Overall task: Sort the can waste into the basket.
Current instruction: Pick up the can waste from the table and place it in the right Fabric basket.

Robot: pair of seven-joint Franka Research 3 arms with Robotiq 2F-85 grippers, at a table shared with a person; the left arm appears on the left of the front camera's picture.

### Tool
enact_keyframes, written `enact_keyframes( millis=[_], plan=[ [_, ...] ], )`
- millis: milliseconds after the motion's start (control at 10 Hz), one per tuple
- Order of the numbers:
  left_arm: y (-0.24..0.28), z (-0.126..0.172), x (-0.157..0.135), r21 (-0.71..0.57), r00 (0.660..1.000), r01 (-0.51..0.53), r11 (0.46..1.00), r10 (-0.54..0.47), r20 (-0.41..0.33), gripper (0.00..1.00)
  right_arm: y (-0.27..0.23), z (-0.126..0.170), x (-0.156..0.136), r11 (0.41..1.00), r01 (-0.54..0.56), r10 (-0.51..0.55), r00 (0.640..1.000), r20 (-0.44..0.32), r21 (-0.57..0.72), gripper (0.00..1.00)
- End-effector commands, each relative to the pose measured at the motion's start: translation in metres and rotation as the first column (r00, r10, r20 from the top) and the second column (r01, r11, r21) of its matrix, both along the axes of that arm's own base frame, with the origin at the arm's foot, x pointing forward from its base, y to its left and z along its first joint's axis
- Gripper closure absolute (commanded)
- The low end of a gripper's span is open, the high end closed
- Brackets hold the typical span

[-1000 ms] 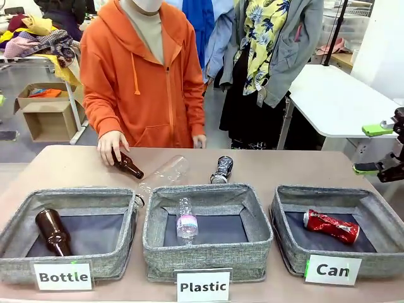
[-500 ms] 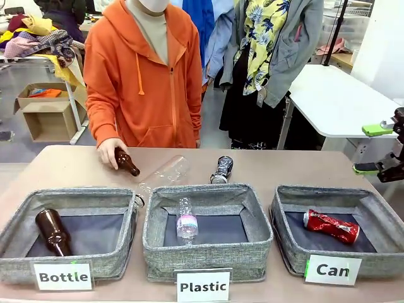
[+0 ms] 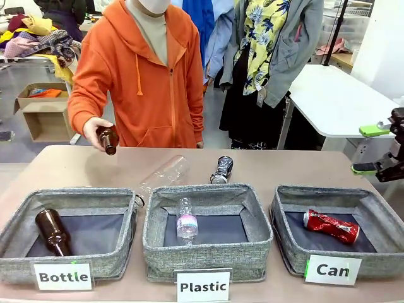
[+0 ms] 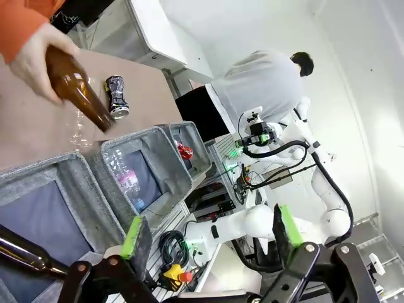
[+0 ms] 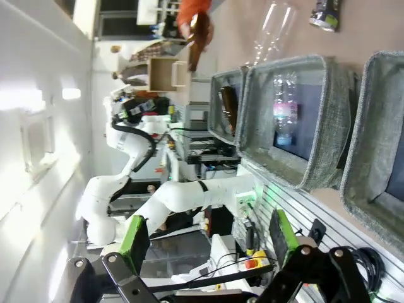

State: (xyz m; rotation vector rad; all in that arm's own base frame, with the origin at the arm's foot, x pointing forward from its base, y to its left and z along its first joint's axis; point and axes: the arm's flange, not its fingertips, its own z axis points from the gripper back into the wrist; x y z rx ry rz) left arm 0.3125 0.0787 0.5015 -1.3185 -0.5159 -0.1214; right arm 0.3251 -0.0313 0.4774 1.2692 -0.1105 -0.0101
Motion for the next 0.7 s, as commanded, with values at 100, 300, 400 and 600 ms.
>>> enact_keyframes(
  millis=[100, 300, 400, 600],
  plan=[
    [0.0, 0.003, 0.001, -0.014, 1.0, 0.002, 1.0, -0.002, 0.007, 0.0, 0.069, 0.035, 0.055, 0.949, -0.052, 0.03, 0.997, -0.075, -0.311, 0.0],
    [0.0, 0.0, 0.0, 0.0, 1.0, 0.001, 1.0, -0.001, -0.001, 0.0, 0.119, 0.045, 0.09, 0.89, -0.107, 0.071, 0.993, -0.098, -0.443, 0.0],
    [0.035, 0.011, -0.016, 0.038, 0.999, -0.038, 0.999, 0.038, 0.001, 0.0, 0.144, 0.044, 0.109, 0.845, -0.132, 0.089, 0.99, -0.107, -0.518, 0.0],
    [0.098, 0.012, -0.052, 0.081, 0.998, -0.049, 0.996, 0.052, -0.039, 0.0, 0.19, 0.035, 0.155, 0.74, -0.087, -0.01, 0.99, -0.14, -0.667, 0.0]
  ],
)
